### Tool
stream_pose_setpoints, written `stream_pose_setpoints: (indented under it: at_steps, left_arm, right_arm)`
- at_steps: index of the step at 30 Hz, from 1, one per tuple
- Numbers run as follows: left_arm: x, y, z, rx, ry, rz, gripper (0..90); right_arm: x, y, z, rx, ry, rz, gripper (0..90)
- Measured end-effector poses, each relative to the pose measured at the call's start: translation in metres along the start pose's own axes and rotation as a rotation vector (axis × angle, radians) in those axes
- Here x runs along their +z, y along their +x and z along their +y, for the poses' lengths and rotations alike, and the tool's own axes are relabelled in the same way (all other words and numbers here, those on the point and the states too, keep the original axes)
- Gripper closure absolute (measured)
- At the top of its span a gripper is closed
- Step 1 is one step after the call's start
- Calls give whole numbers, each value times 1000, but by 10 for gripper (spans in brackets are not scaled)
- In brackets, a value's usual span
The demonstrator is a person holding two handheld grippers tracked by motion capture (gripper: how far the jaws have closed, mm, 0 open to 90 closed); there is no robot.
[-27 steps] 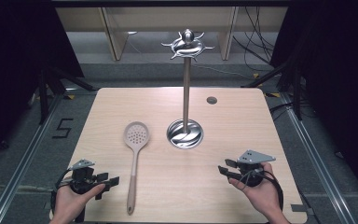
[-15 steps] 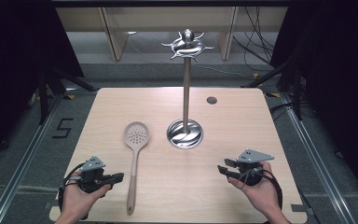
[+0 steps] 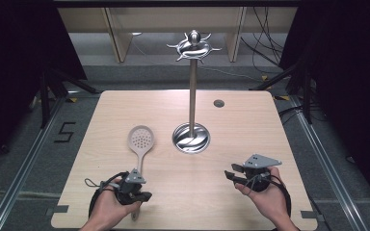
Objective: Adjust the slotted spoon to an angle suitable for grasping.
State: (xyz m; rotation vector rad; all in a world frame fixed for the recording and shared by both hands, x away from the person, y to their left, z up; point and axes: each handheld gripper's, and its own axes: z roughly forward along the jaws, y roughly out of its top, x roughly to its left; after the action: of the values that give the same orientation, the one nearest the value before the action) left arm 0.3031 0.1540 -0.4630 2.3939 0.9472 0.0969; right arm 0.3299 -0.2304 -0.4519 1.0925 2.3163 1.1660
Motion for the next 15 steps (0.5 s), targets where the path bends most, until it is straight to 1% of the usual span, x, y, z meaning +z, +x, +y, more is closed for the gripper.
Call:
stream_pose_setpoints:
  at_steps: [1,2,3,4,5,8,9,10,11,13,15]
  left_arm:
    - [2,-1,0,6,15,7,894]
    - [5,-2,-1,-7,22,21,894]
    - [7,-2,-2,9,43,29,894]
    - [8,-1,-2,22,62,28,894]
    - [9,-1,-3,14,68,23,894]
    - [13,-1,-4,8,78,22,894]
    - [13,-1,-4,8,77,24,894]
    - [14,0,-4,13,83,26,894]
    - [15,0,-4,7,82,27,894]
    - [15,1,-4,0,83,31,895]
    - [15,1,-4,2,88,39,895]
  right_arm:
    - [0,2,-1,18,5,5,596]
    - [0,1,-1,14,8,10,595]
    - [0,1,-1,19,21,16,595]
    - [0,0,-1,5,24,19,595]
    - [1,1,-1,12,21,22,593]
    - [2,2,0,11,28,25,592]
    - [3,2,-1,8,17,19,592]
    - [2,2,0,3,25,17,592]
    - [2,1,0,-13,22,11,591]
    - [1,1,0,2,27,22,591]
    - [2,2,-1,12,18,16,591]
